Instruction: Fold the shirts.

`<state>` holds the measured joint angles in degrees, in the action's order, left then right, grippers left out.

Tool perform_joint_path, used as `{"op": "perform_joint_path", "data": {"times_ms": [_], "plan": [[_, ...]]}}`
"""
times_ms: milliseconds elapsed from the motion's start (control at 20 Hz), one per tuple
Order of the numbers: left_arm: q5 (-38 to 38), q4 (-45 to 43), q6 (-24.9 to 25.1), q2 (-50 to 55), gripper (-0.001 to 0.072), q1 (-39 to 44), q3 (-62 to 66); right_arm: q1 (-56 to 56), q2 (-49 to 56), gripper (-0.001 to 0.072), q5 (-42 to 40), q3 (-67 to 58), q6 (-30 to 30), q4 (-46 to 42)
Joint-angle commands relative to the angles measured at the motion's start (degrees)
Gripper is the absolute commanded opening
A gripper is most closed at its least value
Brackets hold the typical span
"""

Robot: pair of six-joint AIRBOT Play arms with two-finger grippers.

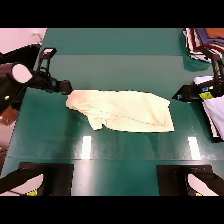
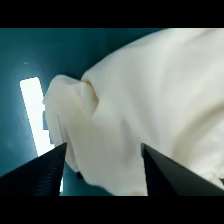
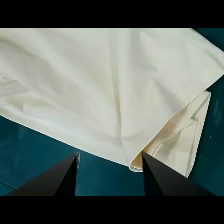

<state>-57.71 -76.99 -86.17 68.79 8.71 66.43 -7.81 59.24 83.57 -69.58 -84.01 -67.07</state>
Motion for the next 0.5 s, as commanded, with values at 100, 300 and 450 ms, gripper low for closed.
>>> {"op": "perform_joint_path", "data": {"times_ms": [100,300,450], "plan": [[3.72,10.01,2.64,12.66,0.0498,-1.01,3.69,0.04,3.69,0.0451,-0.63,0.02,-1.09,-0.04],[3.23,8.81,2.6,16.06,0.0476,-1.01,3.74,1.44,8.7,0.0451,-1.09,0.02,-1.09,-0.85],[4.2,6.58,2.58,16.06,0.0033,-1.03,3.76,6.4,13.27,0.0452,-2.32,0.02,-1.07,-0.35]]}}
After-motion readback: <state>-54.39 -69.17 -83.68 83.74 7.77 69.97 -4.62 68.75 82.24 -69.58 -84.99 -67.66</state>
